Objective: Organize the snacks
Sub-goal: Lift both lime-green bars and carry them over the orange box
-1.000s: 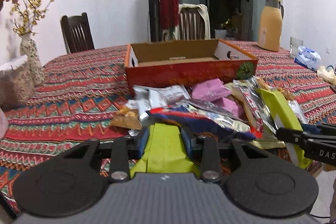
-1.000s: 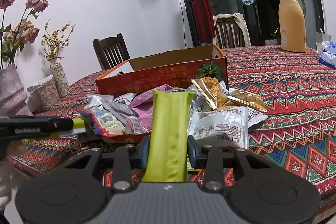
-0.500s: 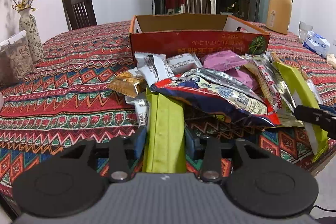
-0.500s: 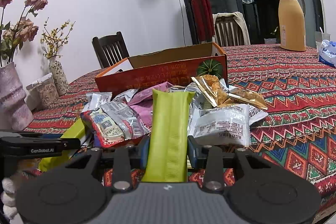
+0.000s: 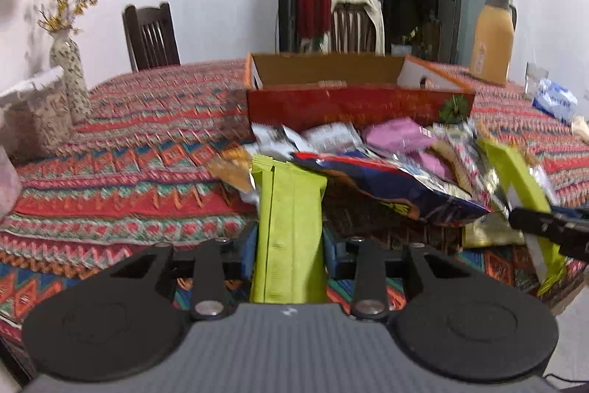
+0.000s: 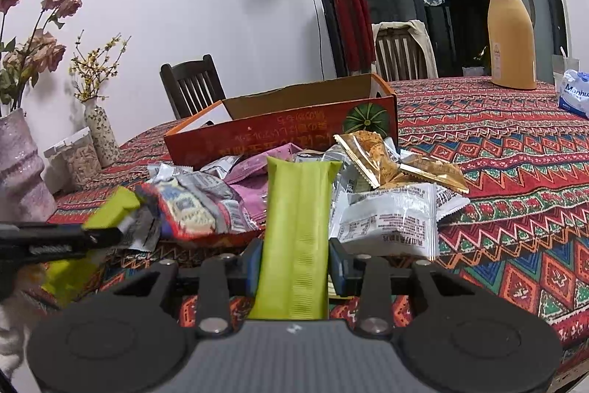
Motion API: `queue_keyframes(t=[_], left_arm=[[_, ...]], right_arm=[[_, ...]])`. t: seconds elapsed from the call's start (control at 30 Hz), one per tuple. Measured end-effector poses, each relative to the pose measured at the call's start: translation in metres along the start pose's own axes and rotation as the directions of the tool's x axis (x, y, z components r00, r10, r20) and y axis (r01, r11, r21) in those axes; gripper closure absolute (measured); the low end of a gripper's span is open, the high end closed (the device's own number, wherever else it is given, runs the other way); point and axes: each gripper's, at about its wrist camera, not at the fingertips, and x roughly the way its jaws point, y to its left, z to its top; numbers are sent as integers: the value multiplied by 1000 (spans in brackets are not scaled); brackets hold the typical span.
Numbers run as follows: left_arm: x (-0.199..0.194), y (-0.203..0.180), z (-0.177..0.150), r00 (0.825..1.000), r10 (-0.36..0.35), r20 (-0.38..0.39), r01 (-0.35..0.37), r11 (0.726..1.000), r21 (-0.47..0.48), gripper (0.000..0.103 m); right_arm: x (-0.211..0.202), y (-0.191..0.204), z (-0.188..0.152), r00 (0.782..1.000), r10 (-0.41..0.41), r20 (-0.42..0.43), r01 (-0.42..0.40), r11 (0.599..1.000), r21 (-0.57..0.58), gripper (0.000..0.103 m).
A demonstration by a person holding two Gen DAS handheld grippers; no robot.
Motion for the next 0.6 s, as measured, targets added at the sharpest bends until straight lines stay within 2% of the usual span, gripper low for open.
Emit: queue_keyframes(t=[0.17,0.3,0.5,0.6], left_arm=[[-12,6,16,998,11,65,-10,1000,-20,67],[-15,5,33,993,-6,118,10,1000,-28,67],[-7,-2,68,981,-27,192,36,998,-44,67],[2,-5,87,978,-37,203,48,998,-50,67]], right_arm=[[0,1,8,1000,-12,29,13,1000,-15,67],[2,4,20,998,-20,63,22,999,-29,67],[11,7,49,992,-29,123,36,998,-53,67],[19,6,67,988,-37,150,47,997,-66,67]])
